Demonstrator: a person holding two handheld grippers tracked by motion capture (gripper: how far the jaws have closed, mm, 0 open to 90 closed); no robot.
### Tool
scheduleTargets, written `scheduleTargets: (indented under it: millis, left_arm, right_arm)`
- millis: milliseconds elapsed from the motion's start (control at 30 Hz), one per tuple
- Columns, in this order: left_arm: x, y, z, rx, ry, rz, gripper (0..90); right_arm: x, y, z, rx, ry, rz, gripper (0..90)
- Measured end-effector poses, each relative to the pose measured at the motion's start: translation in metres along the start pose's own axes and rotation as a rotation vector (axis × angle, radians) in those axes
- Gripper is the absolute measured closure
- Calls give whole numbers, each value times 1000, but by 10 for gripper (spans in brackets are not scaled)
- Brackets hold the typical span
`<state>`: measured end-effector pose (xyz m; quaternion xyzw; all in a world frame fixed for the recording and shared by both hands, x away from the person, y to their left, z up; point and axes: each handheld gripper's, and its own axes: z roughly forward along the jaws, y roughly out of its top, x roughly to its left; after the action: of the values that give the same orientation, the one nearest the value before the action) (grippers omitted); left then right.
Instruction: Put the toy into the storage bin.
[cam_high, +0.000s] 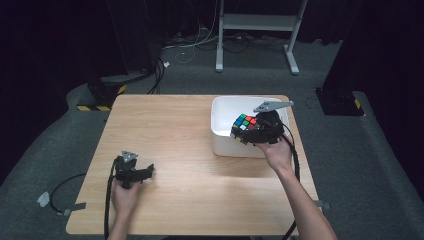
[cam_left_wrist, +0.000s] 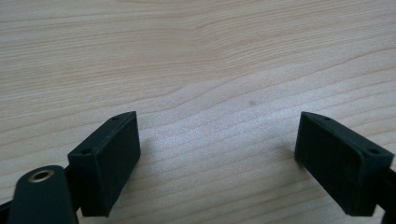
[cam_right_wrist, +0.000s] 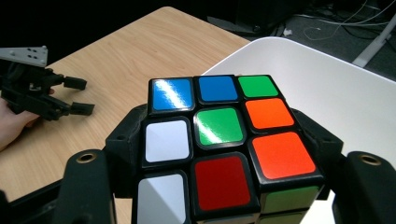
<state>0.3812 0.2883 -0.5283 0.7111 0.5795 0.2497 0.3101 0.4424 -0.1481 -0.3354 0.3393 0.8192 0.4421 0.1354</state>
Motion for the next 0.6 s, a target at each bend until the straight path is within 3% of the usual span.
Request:
scheduleTargets:
  millis: [600]
  left_arm:
    - [0,0,0,0,0,1,145]
  right_arm:
    - [-23,15,14,-1,-75,23,328]
